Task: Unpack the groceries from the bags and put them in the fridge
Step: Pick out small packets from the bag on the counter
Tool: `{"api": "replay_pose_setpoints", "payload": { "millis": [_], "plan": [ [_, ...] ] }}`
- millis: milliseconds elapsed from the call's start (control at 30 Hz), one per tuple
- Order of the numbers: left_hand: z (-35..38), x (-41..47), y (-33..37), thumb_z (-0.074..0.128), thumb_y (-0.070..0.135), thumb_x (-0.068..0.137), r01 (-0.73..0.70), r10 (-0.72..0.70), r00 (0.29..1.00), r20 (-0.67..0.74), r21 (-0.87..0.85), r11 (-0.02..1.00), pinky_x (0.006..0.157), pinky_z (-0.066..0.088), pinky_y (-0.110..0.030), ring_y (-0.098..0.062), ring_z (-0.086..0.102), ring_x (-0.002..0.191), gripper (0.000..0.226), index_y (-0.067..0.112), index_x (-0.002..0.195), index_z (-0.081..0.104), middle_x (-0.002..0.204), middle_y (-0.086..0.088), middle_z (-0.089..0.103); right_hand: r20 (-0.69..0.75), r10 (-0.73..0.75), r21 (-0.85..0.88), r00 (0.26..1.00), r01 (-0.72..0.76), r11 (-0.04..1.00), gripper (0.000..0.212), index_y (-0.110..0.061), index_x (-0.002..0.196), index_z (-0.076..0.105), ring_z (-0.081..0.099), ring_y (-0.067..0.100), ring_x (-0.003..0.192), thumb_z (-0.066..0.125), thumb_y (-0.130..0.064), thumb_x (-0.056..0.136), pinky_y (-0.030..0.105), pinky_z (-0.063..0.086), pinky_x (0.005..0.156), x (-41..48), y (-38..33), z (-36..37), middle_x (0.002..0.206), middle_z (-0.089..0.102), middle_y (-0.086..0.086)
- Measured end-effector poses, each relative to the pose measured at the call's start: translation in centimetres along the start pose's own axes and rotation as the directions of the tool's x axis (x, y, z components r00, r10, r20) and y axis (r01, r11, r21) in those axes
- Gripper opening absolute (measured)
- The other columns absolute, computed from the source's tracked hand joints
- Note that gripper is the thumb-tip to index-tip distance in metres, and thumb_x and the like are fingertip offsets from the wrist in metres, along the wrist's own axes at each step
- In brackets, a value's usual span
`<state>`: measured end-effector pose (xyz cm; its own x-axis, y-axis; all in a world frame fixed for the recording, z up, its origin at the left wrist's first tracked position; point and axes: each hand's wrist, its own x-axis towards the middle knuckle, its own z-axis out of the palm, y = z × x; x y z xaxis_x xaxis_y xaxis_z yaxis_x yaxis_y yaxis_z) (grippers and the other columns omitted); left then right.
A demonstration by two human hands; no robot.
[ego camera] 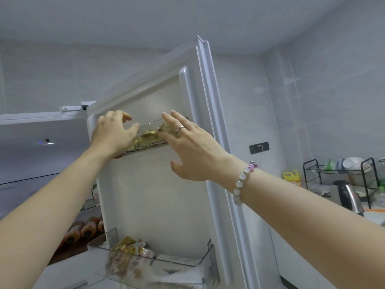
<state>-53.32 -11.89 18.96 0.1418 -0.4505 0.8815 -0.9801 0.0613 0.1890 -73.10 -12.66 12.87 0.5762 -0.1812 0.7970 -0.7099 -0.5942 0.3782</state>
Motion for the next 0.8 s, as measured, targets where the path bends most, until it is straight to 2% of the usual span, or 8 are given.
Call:
{"api": "replay_pose_setpoints", "payload": {
  "millis": [133,233,333,433,500,600,667,800],
  "plan": [
    [0.8,-4.4,4.0,0.056,0.025,0.082,-0.327,0.286,0.926,-0.247,-0.143,0.934,0.088,0.032,-0.028,-0.026,0.049,0.104,0.026,0.008,0.102,0.06,0.105,-0.01,0.057,-0.127,-0.021,-0.044,0.992,0.016,0.999,0.049,-0.006,0.111,0.063,0.05,0.031,0.122,0.072,-0.024,0.066,0.037,0.046,0.093,-3.4,2.7,0.2,0.13,0.053,0.015],
    [2.2,-7.4,7.6,0.055,0.023,0.076,-0.624,0.57,0.764,-0.302,-0.12,0.772,0.079,0.039,-0.029,-0.02,0.048,0.086,0.023,0.009,0.093,0.062,0.092,-0.006,0.059,-0.031,0.035,-0.206,0.999,-0.041,0.978,0.047,-0.005,0.098,0.065,0.06,0.031,0.103,0.074,-0.015,0.054,0.035,0.051,0.08,-6.8,6.2,-0.2,0.108,0.063,0.011],
    [4.8,-9.0,11.1,0.052,0.024,0.074,-0.762,0.73,0.645,-0.226,-0.126,0.635,0.068,0.045,-0.031,-0.019,0.05,0.081,0.024,0.011,0.091,0.062,0.089,-0.003,0.06,0.15,0.217,-0.325,0.965,-0.159,0.932,0.045,-0.004,0.102,0.062,0.059,0.032,0.102,0.07,-0.011,0.058,0.035,0.051,0.082,-10.3,9.1,-1.7,0.103,0.062,0.01],
    [8.0,-9.9,14.6,0.05,0.026,0.072,-0.782,0.776,0.623,-0.103,-0.128,0.61,0.061,0.049,-0.029,-0.025,0.06,0.075,0.027,0.012,0.09,0.064,0.088,-0.003,0.062,0.257,0.371,-0.434,0.892,-0.236,0.87,0.045,-0.012,0.123,0.05,0.047,0.025,0.115,0.054,-0.014,0.078,0.03,0.042,0.091,-14.2,11.1,-3.6,0.119,0.053,0.004],
    [10.1,-10.4,17.7,0.066,0.017,0.068,-0.755,0.76,0.647,-0.06,-0.19,0.627,0.062,0.048,-0.032,-0.028,0.062,0.076,0.023,0.01,0.09,0.065,0.088,-0.005,0.063,0.312,0.432,-0.504,0.846,-0.239,0.83,0.045,-0.014,0.125,0.047,0.048,0.023,0.11,0.05,-0.013,0.079,0.028,0.042,0.088,-16.7,11.8,-5.6,0.12,0.053,0.003],
    [12.1,-11.9,24.6,0.066,0.013,0.076,-0.696,0.742,0.67,0.006,-0.34,0.632,0.079,0.042,-0.035,-0.029,0.056,0.1,0.034,0.012,0.11,0.061,0.106,-0.006,0.059,0.41,0.484,-0.611,0.773,-0.162,0.775,0.041,-0.014,0.12,0.048,0.049,0.022,0.106,0.049,-0.011,0.08,0.028,0.042,0.086,-20.4,12.8,-9.6,0.116,0.055,0.003],
    [13.0,-13.3,29.5,0.059,0.017,0.082,-0.67,0.74,0.673,-0.014,-0.434,0.602,0.086,0.037,-0.031,-0.024,0.049,0.109,0.038,0.018,0.12,0.055,0.116,-0.002,0.054,0.405,0.554,-0.685,0.727,-0.161,0.711,0.037,-0.014,0.119,0.049,0.049,0.022,0.106,0.049,-0.012,0.082,0.028,0.042,0.086,-22.9,13.8,-13.0,0.116,0.056,0.003],
    [13.9,-18.8,38.5,0.052,0.014,0.082,-0.621,0.742,0.668,-0.047,-0.584,0.522,0.085,0.039,-0.029,-0.021,0.049,0.109,0.04,0.02,0.122,0.052,0.117,0.001,0.053,0.352,0.747,-0.809,0.564,-0.219,0.546,0.038,-0.013,0.122,0.049,0.048,0.022,0.11,0.052,-0.014,0.084,0.029,0.043,0.087,-28.4,14.9,-20.7,0.119,0.054,0.004]
  ]
}}
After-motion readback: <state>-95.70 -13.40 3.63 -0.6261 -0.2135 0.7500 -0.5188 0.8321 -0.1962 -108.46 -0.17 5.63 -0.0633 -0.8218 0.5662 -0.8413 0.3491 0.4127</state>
